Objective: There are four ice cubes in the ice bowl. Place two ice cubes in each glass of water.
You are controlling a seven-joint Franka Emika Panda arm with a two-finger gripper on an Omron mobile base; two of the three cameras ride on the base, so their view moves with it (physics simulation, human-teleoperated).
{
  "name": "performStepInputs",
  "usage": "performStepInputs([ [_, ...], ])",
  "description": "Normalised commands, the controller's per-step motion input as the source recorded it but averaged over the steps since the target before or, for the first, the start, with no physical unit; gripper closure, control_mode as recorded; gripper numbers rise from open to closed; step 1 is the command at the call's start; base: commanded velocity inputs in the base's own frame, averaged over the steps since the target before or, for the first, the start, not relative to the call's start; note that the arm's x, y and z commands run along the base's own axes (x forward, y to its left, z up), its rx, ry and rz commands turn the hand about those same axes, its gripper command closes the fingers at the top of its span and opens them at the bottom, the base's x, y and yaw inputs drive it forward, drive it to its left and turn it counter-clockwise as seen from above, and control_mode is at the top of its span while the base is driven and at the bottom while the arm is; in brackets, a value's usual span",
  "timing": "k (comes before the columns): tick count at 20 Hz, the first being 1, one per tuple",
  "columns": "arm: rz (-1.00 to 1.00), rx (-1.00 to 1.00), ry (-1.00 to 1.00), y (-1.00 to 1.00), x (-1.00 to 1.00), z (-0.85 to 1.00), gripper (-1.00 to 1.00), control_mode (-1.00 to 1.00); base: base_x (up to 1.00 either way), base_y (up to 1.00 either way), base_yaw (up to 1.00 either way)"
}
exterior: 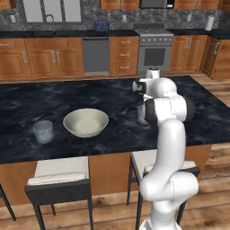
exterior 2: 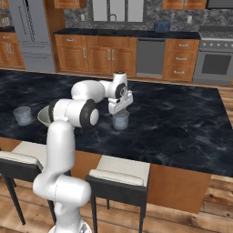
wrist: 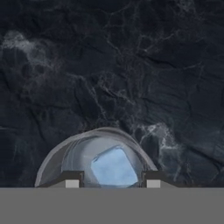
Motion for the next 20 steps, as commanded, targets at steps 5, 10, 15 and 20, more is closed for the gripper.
performStepInputs([
  [5, 0.0, 0.0, 0.0, 0.0, 0.03, -0.23, 1.0, -1.0, 0.0, 0.0, 0.0],
  [10, 0.0, 0.0, 0.0, 0.0, 0.0, -0.24, 1.0, -1.0, 0.0, 0.0, 0.0],
  [15, 0.0, 0.0, 0.0, 0.0, 0.0, -0.18, 1.0, -1.0, 0.0, 0.0, 0.0],
  [20, 0.0, 0.0, 0.0, 0.0, 0.0, -0.12, 1.0, -1.0, 0.0, 0.0, 0.0],
])
